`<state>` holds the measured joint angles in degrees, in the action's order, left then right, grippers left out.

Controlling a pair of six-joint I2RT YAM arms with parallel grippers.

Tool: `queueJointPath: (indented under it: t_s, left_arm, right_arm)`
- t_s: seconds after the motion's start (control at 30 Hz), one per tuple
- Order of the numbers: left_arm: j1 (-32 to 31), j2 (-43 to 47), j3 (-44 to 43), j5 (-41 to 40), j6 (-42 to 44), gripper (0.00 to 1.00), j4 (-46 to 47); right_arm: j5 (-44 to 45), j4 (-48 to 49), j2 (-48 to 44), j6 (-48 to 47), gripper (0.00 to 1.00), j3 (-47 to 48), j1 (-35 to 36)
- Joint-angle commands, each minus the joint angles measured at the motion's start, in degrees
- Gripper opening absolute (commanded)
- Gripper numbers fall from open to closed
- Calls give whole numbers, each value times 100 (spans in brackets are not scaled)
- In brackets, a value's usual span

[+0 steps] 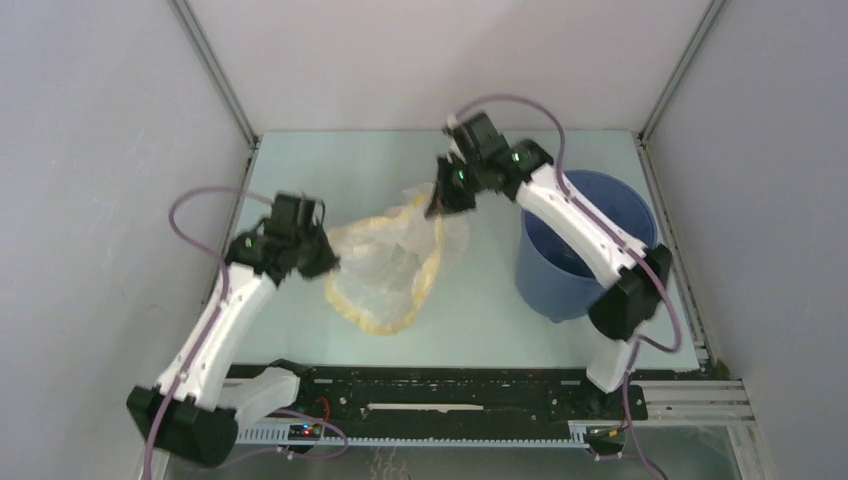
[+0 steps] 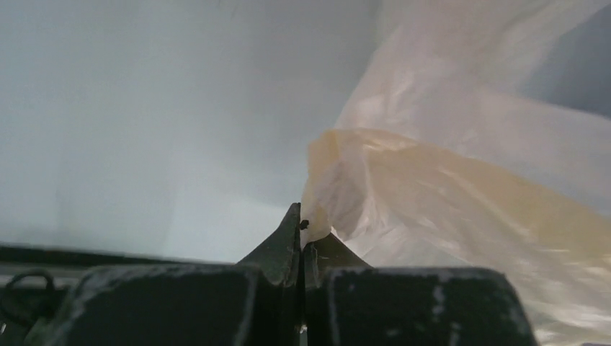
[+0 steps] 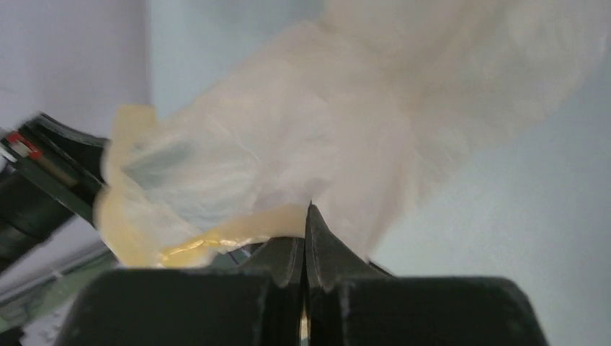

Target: Put the trash bags into the trash bin

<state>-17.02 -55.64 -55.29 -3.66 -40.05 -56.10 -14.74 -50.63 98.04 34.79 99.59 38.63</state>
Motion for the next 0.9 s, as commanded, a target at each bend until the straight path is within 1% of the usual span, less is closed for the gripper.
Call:
queueJointPath:
  t_s: [0.0,0.03,0.07,0.1,0.13,0.17,0.2,0.23,0.27,0.3,0.33,0.37,0.4,0.43,0.5,0.57,0.6,0.63,0.67,0.77,0.8,0.87]
  left_arm:
    - [309,-1277,-3617,75,334,0,347]
    - [308,-1639,-4677,-33,504,0,28]
    - [292,-2013,-5774,-118,637,0,-226]
    - [264,-2118,-6363,-209,738,0,-383]
    - [127,-2114,-7253,-301,934,0,-372]
    - [-77,-1884,-7410,-435,1189,0,-158]
    - [-391,-1460,-7089,-648,1521,0,329]
    - [-643,-926,-6247,-801,1784,0,1252]
    - [-750,-301,-5217,-858,1827,0,1906]
    - [-760,239,-4167,-943,1651,0,2467]
    - [-757,711,-3212,-1193,1369,0,2664]
    - [-739,1019,-2503,-1531,1062,0,2576]
    - [-711,1195,-1855,-1766,779,0,2308]
    - [-681,1263,-1328,-1752,549,0,2016]
    - [-641,1143,-314,-1137,417,0,1707]
    - [-596,743,391,-440,210,0,1347]
    - [-598,502,617,47,193,0,1255]
    - [-632,322,729,442,211,0,1150]
    - [-705,238,806,585,194,0,1108]
    - [-760,440,731,608,247,0,1228]
    - [-752,498,504,561,322,0,1351]
    - [-684,409,-197,572,535,0,1516]
  right_arm:
    - [-456,-988,1370,-15,0,4249,-285]
    - [-575,-1242,1819,154,0,5567,-336]
    - [-698,-1264,2135,421,0,6692,-375]
    - [-803,-1062,2143,499,0,7164,-381]
    - [-868,-648,1728,311,0,7073,-311]
    - [-735,-173,1086,-124,0,6447,-97]
    - [-378,674,274,-861,0,5455,272]
    - [248,1680,-627,-1674,0,3408,755]
    - [939,2791,-1511,-2392,0,1779,1293]
    - [1391,3706,-2133,-2816,0,554,1650]
    - [1656,4082,-2498,-2794,0,-228,1738]
    - [1767,3954,-2594,-2467,0,-565,1538]
    - [1717,3606,-2556,-2117,0,-771,1317]
    - [1576,3277,-2446,-1891,0,-1002,1128]
    - [1345,2651,-2134,-1725,0,-1435,1002]
    - [1048,2218,-1765,-1708,0,-1930,990]
    - [914,1987,-1558,-1669,0,-2123,991]
    - [806,1791,-1355,-1596,0,-2246,996]
    - [714,1563,-1130,-1464,0,-2303,997]
    - [298,1254,-628,-1228,0,-2243,960]
    - [213,1201,-570,-1191,0,-2117,931]
    - [114,997,-467,-1184,0,-1373,777]
